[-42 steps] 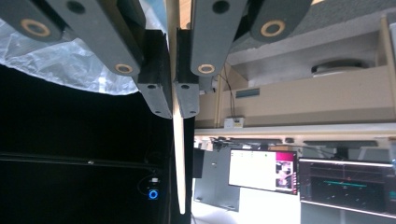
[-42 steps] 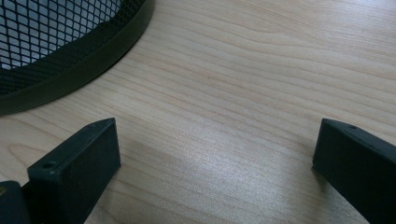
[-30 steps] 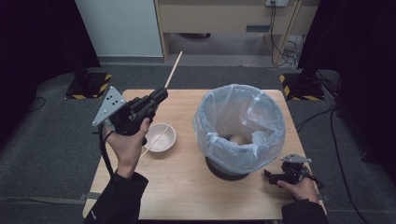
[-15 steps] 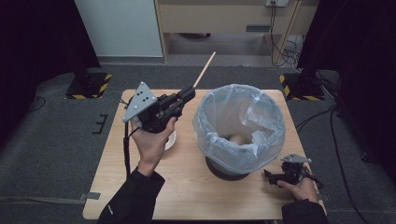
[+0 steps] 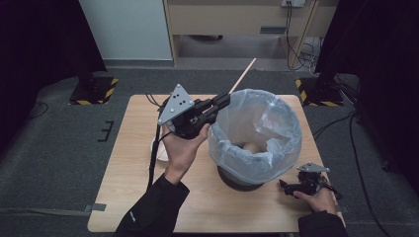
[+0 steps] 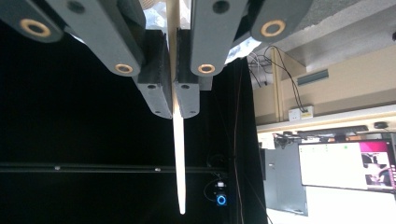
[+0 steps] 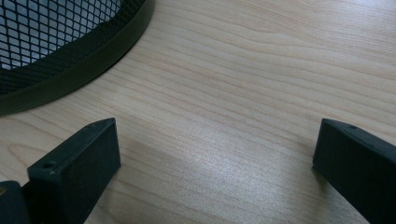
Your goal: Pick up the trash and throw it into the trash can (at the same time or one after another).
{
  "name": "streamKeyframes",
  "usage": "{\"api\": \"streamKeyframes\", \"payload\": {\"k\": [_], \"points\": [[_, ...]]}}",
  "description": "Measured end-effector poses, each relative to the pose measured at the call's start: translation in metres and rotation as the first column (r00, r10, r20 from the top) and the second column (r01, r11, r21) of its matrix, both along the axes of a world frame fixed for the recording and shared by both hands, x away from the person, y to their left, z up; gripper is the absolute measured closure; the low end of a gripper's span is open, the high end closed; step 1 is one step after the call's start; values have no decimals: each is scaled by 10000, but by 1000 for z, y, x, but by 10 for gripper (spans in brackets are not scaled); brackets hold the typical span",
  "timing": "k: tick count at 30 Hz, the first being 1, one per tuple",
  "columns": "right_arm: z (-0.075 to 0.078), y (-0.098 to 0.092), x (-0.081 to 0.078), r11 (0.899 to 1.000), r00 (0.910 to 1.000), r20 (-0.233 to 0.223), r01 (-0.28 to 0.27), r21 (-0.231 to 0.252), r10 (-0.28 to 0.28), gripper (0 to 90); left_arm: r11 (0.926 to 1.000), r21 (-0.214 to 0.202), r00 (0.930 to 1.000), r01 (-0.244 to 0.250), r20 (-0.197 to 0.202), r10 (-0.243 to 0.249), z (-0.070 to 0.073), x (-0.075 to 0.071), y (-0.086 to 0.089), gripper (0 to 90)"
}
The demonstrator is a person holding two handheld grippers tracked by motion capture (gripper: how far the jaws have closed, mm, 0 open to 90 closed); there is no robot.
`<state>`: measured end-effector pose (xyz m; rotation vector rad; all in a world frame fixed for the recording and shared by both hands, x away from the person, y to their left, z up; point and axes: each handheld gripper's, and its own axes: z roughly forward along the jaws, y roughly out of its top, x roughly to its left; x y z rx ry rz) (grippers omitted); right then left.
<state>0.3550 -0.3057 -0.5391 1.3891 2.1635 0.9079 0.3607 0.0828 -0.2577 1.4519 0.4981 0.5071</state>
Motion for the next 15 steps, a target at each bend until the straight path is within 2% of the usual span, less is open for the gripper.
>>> {"api": "streamKeyframes", "payload": {"k": [15], "points": [[0, 0, 0, 10000, 10000, 0, 0, 0, 0, 10, 9987, 415, 9992, 293, -269, -282, -2, 14, -33, 853]]}}
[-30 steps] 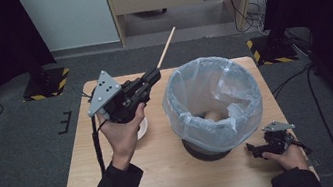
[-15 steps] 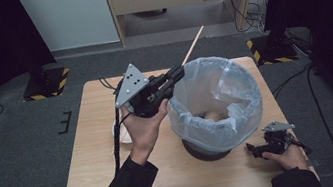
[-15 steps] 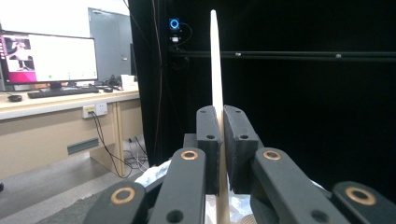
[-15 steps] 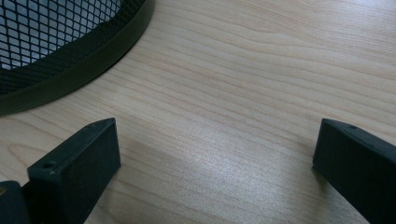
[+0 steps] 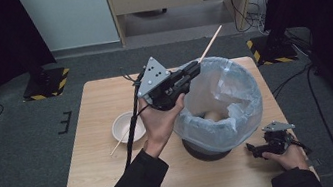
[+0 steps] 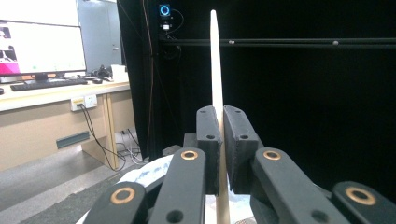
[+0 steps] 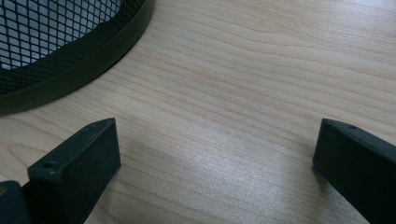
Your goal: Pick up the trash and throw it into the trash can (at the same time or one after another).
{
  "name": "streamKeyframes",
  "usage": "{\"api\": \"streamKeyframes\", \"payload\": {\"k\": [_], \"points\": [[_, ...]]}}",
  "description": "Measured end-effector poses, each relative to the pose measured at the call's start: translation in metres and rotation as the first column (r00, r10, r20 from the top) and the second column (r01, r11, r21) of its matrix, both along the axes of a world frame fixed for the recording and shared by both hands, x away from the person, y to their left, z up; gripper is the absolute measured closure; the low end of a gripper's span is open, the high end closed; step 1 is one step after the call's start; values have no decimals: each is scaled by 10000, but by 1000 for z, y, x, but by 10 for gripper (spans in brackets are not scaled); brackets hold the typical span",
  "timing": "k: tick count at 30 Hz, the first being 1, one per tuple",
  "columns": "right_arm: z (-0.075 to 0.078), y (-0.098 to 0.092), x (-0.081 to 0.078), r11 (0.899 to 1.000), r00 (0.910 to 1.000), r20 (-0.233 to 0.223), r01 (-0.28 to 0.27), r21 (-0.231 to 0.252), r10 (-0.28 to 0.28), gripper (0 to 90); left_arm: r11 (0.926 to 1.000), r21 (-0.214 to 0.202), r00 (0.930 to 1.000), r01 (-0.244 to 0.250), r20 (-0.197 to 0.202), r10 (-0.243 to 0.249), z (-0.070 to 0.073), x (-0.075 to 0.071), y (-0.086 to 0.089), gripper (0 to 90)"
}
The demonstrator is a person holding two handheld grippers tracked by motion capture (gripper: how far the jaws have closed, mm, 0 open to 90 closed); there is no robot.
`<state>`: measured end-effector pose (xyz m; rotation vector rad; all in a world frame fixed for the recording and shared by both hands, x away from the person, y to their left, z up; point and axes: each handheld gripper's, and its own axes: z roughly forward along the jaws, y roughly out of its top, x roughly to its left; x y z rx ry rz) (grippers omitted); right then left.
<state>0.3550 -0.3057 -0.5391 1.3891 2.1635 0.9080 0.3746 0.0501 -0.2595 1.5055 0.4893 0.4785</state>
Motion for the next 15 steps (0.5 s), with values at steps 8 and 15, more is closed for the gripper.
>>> {"api": "streamKeyframes", "payload": {"k": [8, 15], "points": [[0, 0, 0, 10000, 10000, 1, -3, -1, 3, 10, 9997, 177, 9992, 147, -379, -141, -2, 11, -10, 849], [0, 0, 0, 10000, 10000, -2, -1, 2, 1, 9, 9996, 1, 9987, 299, -417, -299, -5, 14, -9, 660]]}}
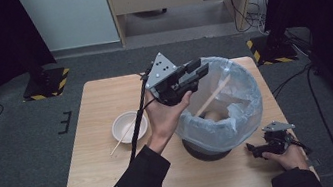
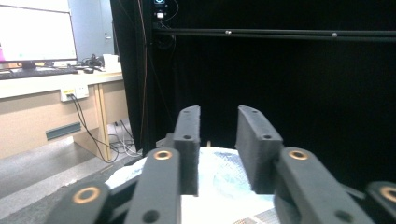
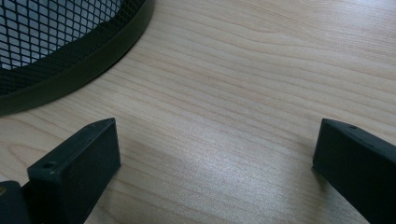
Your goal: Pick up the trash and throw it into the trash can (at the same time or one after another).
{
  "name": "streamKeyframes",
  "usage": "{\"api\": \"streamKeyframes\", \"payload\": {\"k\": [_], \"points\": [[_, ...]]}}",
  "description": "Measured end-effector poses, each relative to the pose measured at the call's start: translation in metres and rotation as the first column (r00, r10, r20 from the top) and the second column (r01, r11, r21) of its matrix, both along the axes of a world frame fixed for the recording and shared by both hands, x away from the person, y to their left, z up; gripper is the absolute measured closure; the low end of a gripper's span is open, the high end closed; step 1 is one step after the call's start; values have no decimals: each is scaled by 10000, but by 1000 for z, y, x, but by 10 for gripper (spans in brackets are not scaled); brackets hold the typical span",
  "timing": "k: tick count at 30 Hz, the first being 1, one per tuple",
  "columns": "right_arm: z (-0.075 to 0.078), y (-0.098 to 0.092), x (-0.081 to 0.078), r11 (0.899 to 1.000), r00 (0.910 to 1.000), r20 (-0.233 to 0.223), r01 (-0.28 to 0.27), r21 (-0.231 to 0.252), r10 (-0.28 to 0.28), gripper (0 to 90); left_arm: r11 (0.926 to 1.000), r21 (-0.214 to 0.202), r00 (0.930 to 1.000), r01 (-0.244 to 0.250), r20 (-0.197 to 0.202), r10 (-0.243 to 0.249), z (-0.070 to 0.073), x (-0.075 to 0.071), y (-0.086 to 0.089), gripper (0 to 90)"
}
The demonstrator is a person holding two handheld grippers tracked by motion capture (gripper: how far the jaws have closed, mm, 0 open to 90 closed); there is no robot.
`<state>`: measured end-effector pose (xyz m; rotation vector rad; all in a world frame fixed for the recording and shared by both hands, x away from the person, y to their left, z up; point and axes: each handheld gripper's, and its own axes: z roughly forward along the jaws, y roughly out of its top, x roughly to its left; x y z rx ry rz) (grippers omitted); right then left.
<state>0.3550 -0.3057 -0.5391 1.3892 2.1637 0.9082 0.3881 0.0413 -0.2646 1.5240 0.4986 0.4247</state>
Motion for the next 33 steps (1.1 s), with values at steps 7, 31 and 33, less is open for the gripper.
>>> {"api": "streamKeyframes", "payload": {"k": [7, 31, 33], "points": [[0, 0, 0, 10000, 10000, 1, -2, -1, 2, 9, 9997, 80, 9995, -210, 222, 208, 1, -11, 24, 531], [0, 0, 0, 10000, 10000, 12, -54, -41, 54, 9, 9434, 1810, 9471, -2780, -1124, 3006, -101, -30, 166, 349], [0, 0, 0, 10000, 10000, 14, -54, -42, 54, 9, 9326, 2134, 9378, -2909, -1296, 3221, -113, -29, 173, 341]]}}
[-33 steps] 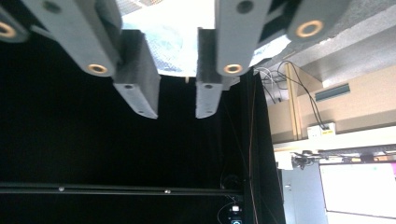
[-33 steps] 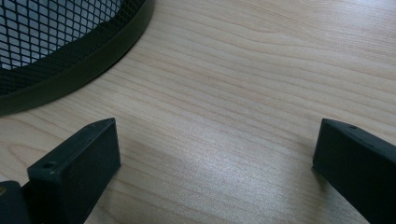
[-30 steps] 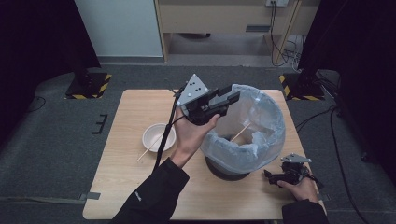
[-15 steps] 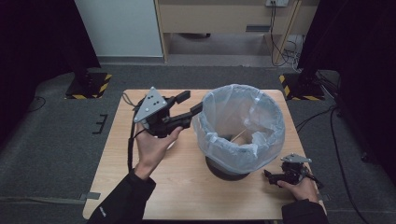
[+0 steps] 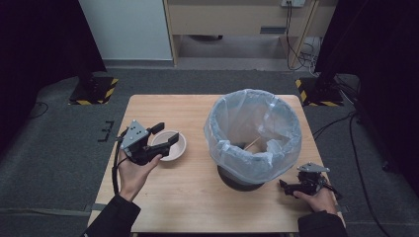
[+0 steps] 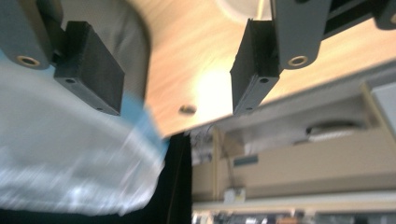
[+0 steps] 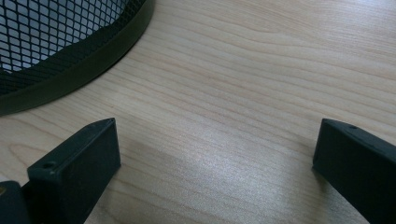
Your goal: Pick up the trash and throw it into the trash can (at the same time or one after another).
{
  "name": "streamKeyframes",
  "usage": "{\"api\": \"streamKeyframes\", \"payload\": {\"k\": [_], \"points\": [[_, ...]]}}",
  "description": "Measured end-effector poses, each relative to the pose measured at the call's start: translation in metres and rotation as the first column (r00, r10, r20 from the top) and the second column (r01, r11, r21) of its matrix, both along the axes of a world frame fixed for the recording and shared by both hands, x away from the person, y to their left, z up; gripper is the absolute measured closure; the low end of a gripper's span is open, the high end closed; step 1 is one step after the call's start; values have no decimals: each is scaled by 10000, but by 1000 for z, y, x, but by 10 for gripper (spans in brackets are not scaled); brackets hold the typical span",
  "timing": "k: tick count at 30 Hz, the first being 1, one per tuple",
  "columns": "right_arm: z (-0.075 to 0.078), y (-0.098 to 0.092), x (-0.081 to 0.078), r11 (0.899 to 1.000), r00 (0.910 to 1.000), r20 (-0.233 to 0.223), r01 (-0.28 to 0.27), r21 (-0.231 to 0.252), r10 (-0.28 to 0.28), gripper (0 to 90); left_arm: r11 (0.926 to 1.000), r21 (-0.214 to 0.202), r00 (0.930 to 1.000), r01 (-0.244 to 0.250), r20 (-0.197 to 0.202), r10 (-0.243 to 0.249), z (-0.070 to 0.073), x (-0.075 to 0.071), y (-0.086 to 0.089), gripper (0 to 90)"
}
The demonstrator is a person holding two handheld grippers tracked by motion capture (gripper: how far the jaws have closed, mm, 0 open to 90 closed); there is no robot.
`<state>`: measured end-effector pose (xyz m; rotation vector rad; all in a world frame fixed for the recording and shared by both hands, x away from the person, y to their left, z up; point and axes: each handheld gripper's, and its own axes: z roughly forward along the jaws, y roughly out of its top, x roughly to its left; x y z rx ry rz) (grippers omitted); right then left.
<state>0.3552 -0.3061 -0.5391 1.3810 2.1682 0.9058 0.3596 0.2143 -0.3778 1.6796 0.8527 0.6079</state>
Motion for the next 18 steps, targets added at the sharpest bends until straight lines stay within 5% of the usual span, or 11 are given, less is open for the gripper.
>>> {"api": "streamKeyframes", "payload": {"k": [4, 7, 8, 18], "points": [[0, 0, 0, 10000, 10000, 1, -3, -4, 3, 9, 9968, 415, 9946, -687, -748, 717, -29, 8, 17, 320], [0, 0, 0, 10000, 10000, 4, -11, -5, 11, 9, 9927, 457, 9839, -1114, -1356, 1166, -49, 16, 27, 318], [0, 0, 0, 10000, 10000, 5, -14, -5, 14, 9, 9901, 773, 9795, -1175, -1554, 1284, -57, 19, 29, 318], [0, 0, 0, 10000, 10000, 2, -16, -6, 16, 9, 9827, 1391, 9613, -1222, -2299, 1521, -83, 25, 44, 358]]}}
